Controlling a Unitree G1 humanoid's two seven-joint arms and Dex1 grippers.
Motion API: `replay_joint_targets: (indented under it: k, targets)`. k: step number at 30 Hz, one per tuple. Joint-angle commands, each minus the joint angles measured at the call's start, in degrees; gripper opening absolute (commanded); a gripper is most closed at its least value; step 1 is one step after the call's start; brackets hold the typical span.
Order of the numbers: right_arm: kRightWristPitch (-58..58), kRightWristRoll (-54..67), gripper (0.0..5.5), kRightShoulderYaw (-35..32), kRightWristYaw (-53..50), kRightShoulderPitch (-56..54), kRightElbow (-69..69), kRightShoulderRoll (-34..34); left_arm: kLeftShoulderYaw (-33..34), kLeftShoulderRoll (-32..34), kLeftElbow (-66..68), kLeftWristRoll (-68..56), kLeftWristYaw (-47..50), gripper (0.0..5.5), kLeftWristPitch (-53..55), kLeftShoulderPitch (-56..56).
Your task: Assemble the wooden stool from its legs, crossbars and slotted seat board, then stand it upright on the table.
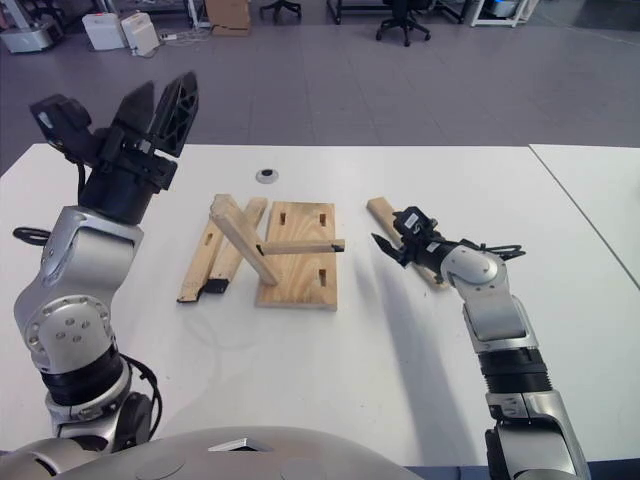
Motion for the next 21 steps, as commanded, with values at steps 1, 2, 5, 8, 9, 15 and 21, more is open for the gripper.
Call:
replay_joint_targets:
  k: [1,2,5,8,9,15,21]
  targets:
    - [-0.6,-0.1,3.10,-1.5,-2.1,-2.6,2.4,0.1,-7.0,6.8,11.2,11.1,-3.8,4.41,2.9,6.1]
    - [-0.7,-0.2,3.10,-1.7,-2.6,-2.9,3.2,0.2,-8.9,7.3,14.0,12.6,-5.8,4.41,2.8,7.0]
    - [-1.4,-0.6,3.10,-1.5,-3.7,-3.7,5.5,0.5,-15.9,8.7,23.5,18.4,-12.4,4.41,1.0,7.9]
    - [-1.7,-0.7,3.10,-0.7,-4.3,-4.0,6.6,1.4,-19.8,8.1,31.5,22.7,-16.0,4.41,0.1,6.2]
    - [-1.7,-0.5,3.10,-0.6,-4.5,-4.2,6.8,1.8,-20.2,7.6,33.0,23.4,-16.6,4.41,0.6,5.8]
    - [-1.9,-0.6,3.10,-0.1,-5.1,-4.3,7.6,2.7,-20.8,6.4,36.6,26.1,-18.3,3.42,4.1,6.4]
    - [-1.9,-0.9,3.10,0.7,-5.6,-4.7,7.6,3.7,-22.2,9.4,35.2,32.7,-17.8,2.29,7.1,7.2]
